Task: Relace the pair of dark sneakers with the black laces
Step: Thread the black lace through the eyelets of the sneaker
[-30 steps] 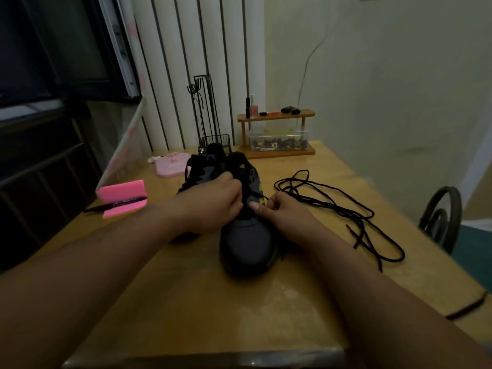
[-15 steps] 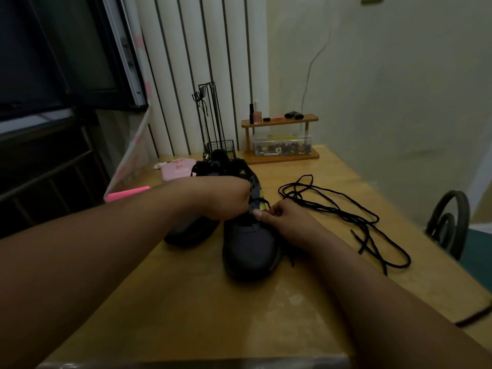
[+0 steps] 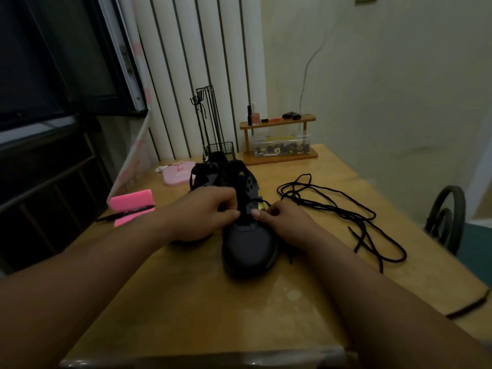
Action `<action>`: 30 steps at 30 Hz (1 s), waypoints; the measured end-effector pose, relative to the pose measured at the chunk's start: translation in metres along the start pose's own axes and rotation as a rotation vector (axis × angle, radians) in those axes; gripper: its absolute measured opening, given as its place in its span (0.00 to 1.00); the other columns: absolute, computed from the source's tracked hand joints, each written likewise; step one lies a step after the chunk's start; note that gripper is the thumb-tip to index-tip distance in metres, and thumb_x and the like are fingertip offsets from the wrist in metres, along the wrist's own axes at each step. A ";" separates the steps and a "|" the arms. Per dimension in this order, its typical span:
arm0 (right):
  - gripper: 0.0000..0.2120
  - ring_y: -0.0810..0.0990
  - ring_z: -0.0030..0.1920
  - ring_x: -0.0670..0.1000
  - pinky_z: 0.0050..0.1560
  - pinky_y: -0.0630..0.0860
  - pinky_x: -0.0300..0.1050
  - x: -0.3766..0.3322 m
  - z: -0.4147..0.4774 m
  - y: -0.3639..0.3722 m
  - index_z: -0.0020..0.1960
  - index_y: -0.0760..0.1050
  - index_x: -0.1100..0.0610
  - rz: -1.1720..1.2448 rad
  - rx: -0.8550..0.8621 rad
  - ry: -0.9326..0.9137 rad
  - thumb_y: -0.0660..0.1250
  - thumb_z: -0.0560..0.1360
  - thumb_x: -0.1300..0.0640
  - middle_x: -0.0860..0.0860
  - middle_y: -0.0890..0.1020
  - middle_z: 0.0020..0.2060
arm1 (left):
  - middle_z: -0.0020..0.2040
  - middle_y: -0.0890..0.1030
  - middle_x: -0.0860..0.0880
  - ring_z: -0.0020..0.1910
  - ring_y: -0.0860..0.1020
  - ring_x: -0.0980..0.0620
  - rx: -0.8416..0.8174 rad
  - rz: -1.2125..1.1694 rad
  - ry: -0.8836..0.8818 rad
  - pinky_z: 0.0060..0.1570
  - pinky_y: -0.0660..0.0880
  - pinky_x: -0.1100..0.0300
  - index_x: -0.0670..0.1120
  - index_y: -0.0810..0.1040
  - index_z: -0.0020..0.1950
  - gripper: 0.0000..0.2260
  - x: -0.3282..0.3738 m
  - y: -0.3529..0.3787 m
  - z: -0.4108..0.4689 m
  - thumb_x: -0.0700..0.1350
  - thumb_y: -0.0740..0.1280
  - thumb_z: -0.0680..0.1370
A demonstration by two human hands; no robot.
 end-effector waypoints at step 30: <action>0.26 0.76 0.33 0.49 0.32 0.67 0.43 -0.012 -0.005 -0.008 0.46 0.79 0.58 0.030 -0.046 0.017 0.64 0.80 0.34 0.54 0.80 0.37 | 0.50 0.85 0.39 0.43 0.87 0.48 0.226 -0.981 -0.475 0.43 0.84 0.55 0.42 0.73 0.53 0.04 -0.025 0.032 -0.014 0.41 0.63 0.85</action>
Point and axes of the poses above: each hand's wrist, its own z-axis towards the middle knuckle, its own y-axis out of the palm, x = y × z, the point moved 2 cm from there along z, towards the middle knuckle
